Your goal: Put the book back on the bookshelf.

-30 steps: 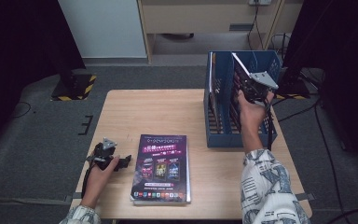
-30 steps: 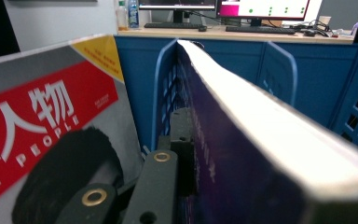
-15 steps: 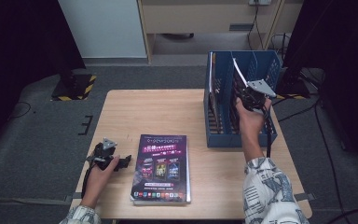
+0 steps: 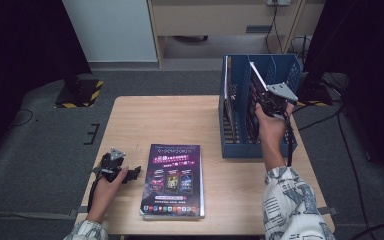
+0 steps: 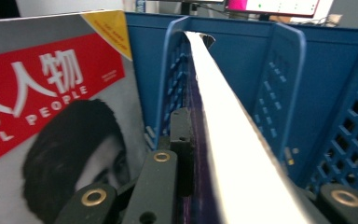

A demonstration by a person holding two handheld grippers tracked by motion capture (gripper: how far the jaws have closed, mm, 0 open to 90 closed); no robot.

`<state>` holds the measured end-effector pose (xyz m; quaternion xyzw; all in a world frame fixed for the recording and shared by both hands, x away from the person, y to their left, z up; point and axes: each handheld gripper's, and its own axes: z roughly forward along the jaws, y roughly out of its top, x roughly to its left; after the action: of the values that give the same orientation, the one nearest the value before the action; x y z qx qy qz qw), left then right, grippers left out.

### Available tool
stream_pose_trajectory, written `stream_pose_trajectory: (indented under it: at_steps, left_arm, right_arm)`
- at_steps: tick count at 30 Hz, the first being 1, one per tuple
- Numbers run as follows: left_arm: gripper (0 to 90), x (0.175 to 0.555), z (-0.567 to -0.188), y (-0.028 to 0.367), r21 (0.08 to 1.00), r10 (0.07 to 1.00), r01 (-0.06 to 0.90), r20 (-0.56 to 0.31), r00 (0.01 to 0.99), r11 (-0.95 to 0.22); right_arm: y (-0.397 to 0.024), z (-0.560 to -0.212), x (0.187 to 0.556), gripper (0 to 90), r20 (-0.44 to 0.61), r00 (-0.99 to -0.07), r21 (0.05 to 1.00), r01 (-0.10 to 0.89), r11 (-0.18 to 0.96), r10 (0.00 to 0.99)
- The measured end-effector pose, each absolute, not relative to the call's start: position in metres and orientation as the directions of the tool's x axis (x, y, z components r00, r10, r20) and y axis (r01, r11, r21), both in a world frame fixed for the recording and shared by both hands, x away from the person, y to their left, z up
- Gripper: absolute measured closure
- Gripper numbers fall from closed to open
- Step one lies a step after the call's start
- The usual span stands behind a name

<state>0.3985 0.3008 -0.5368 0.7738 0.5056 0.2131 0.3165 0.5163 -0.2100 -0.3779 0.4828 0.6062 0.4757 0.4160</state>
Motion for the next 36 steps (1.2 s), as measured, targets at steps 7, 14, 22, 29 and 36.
stream_pose_trajectory:
  at_steps: [7, 14, 22, 29, 36]
  left_arm:
    - [2.5, 0.399, -0.537, 0.301, 0.705, 0.917, 0.648, 0.010, 0.398, -0.288]
    - [2.5, 0.399, -0.537, 0.301, 0.705, 0.917, 0.648, 0.010, 0.398, -0.288]
    - [2.3, 0.399, -0.537, 0.301, 0.703, 0.916, 0.648, 0.011, 0.402, -0.293]
    - [2.4, 0.399, -0.537, 0.301, 0.704, 0.915, 0.647, 0.011, 0.403, -0.293]
    - [2.4, 0.399, -0.537, 0.301, 0.705, 0.916, 0.647, 0.009, 0.402, -0.291]
  right_arm:
    - [-0.214, -0.373, 0.521, 82.5, -0.099, -0.123, 0.978, 0.169, 0.119, 0.987]
    - [-0.210, -0.376, 0.527, 82.4, -0.139, -0.101, 0.973, 0.172, 0.155, 0.985]
    - [-0.196, -0.386, 0.526, 81.7, -0.116, -0.153, 0.976, 0.167, 0.142, 0.981]
    - [-0.195, -0.386, 0.526, 75.7, -0.079, -0.180, 0.978, 0.176, 0.111, 0.981]
    - [-0.195, -0.382, 0.521, 52.8, -0.058, -0.220, 0.978, 0.185, 0.100, 0.974]
